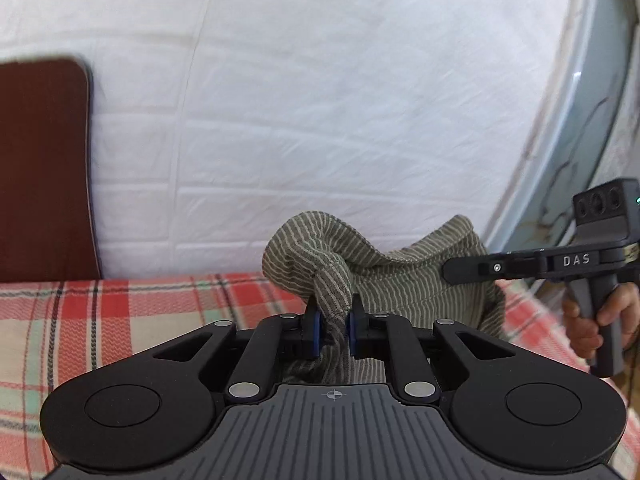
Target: Fold clothes
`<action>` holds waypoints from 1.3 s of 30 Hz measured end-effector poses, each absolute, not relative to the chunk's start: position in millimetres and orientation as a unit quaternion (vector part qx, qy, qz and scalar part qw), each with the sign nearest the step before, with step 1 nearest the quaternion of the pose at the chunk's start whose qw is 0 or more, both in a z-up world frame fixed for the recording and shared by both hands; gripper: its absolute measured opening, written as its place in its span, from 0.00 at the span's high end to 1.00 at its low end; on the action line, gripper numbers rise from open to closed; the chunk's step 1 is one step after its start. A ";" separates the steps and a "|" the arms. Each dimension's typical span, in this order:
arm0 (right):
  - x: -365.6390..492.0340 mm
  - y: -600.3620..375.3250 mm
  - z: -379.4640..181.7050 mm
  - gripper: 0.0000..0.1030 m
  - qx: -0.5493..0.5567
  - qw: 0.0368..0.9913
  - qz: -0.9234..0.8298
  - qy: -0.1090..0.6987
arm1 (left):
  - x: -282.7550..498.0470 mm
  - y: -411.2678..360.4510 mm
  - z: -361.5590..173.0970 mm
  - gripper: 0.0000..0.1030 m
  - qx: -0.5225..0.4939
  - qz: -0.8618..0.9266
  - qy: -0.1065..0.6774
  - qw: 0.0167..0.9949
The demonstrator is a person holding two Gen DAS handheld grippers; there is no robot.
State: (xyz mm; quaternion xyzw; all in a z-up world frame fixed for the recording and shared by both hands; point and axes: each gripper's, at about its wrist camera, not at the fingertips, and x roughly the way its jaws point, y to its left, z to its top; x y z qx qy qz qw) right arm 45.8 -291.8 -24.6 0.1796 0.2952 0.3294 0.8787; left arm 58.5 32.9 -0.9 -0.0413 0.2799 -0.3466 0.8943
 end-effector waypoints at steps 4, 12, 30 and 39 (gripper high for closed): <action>-37.7 -293.9 4.1 0.81 0.157 0.883 0.363 0.252 | -27.2 40.9 24.8 0.88 -0.047 -0.379 0.234 0.894; -189.4 -279.9 -36.3 0.78 0.085 0.886 0.375 0.258 | -165.9 60.1 -25.2 0.77 -0.012 -0.403 0.261 0.877; -257.6 -254.2 -130.8 0.13 0.113 0.910 0.276 0.289 | -206.6 88.0 -114.4 0.19 -0.097 -0.295 0.341 0.888; -278.0 -255.7 -143.8 0.01 0.161 0.923 0.200 0.285 | -223.2 87.5 -84.0 0.00 -0.135 -0.245 0.299 0.912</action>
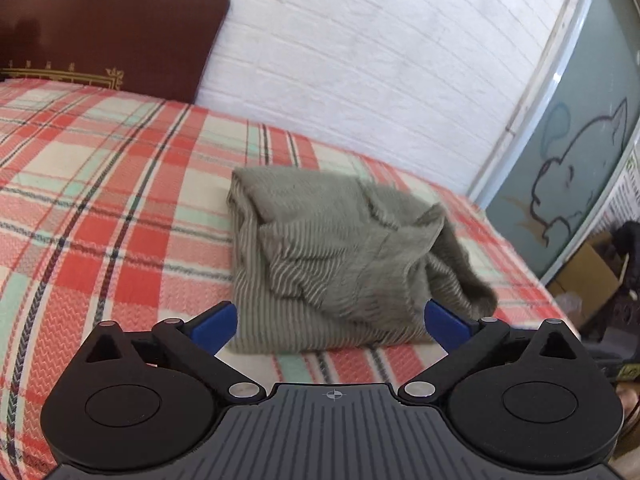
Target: Fold clothes
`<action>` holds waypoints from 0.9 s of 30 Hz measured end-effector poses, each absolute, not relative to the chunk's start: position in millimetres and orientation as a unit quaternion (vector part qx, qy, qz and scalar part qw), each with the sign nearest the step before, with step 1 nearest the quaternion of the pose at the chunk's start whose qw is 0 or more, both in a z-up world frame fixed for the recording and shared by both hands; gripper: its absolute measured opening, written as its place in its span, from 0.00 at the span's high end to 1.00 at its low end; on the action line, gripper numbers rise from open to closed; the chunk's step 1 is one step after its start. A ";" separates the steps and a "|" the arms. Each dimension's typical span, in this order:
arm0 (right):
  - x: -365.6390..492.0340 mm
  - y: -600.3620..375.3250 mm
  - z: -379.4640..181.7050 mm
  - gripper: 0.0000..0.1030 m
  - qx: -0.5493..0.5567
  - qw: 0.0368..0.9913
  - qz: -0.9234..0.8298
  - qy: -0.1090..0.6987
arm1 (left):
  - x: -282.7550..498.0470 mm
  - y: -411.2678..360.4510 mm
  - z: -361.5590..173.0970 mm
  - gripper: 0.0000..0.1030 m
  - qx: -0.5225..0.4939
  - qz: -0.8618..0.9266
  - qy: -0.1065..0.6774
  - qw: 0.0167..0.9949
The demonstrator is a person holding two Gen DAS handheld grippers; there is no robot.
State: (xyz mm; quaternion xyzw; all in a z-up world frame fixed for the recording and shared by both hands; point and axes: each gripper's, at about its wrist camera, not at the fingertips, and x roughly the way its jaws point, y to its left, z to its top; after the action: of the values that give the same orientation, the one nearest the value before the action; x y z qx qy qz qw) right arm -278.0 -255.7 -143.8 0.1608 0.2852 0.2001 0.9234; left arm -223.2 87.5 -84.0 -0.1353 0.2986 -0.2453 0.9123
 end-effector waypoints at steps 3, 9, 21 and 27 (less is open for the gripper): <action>-279.6 -263.0 -146.0 0.01 0.199 0.921 0.191 0.276 | -217.5 79.5 -73.0 0.00 -0.150 -0.259 0.275 0.914; -286.1 -285.5 -118.3 0.01 0.277 0.923 0.163 0.210 | -208.0 44.6 -65.6 0.00 -0.114 -0.280 0.262 0.916; -278.8 -228.8 -111.8 0.01 0.076 0.977 0.071 0.187 | -237.5 22.3 -67.0 0.15 0.059 -0.141 0.197 0.968; -289.3 -200.3 -115.4 0.01 -0.058 0.982 0.041 0.177 | -242.9 29.5 -74.7 0.15 0.046 -0.136 0.232 0.962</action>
State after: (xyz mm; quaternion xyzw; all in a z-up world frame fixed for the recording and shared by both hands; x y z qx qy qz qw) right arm -289.3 -200.3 -115.4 -0.0579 0.1772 0.0415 0.9816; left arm -242.9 29.5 -74.7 0.0459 0.2322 -0.1364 0.9620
